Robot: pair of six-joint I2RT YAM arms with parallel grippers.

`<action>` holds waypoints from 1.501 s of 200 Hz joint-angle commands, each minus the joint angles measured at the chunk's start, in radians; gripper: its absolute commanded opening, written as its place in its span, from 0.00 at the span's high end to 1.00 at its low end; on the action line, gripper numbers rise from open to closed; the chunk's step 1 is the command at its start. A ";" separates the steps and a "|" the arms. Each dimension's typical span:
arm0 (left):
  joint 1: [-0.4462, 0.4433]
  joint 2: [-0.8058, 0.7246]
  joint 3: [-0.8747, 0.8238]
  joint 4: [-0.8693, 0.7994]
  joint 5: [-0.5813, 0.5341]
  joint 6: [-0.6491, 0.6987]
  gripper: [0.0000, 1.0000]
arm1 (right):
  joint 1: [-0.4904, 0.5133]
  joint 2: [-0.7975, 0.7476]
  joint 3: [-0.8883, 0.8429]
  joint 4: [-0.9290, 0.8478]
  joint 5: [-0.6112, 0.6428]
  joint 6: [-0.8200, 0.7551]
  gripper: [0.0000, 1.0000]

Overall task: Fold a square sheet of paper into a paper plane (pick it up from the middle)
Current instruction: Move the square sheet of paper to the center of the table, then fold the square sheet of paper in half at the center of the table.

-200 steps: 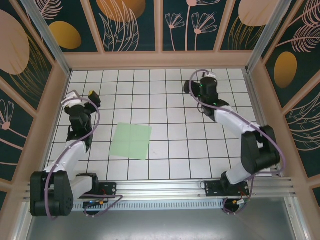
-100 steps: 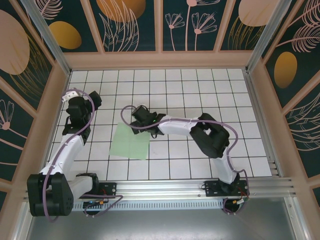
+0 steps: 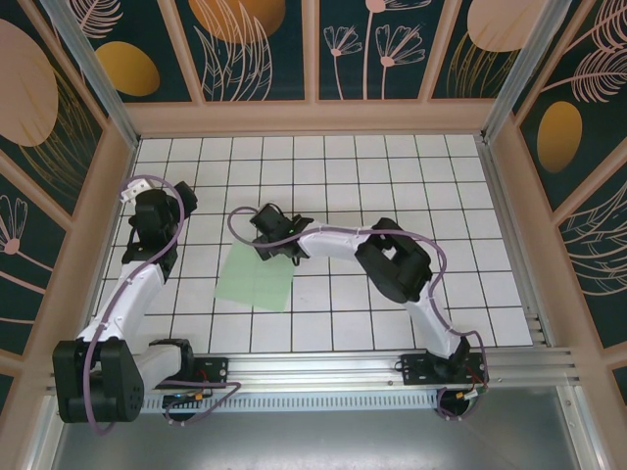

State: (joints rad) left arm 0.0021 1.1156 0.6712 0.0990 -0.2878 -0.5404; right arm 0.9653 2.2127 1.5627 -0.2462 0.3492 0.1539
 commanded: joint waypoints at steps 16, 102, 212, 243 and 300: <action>0.006 0.016 0.027 -0.019 -0.010 -0.016 0.01 | -0.142 -0.025 -0.094 -0.128 0.157 0.116 0.01; 0.006 0.064 0.028 -0.019 0.054 -0.024 0.02 | -0.389 -0.230 -0.248 -0.145 0.172 0.119 0.01; 0.006 0.110 0.005 0.015 0.247 -0.061 0.02 | -0.360 -0.147 -0.015 -0.337 -0.366 -0.094 0.01; 0.006 0.124 0.010 0.022 0.257 -0.064 0.02 | -0.346 -0.116 0.001 -0.354 -0.377 -0.150 0.01; 0.006 0.128 0.007 0.016 0.259 -0.055 0.02 | -0.345 -0.053 0.041 -0.386 -0.339 -0.167 0.02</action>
State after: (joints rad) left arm 0.0021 1.2411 0.6716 0.0944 -0.0406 -0.5896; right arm 0.6209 2.1334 1.5665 -0.5819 -0.0010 0.0219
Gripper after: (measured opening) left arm 0.985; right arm 0.980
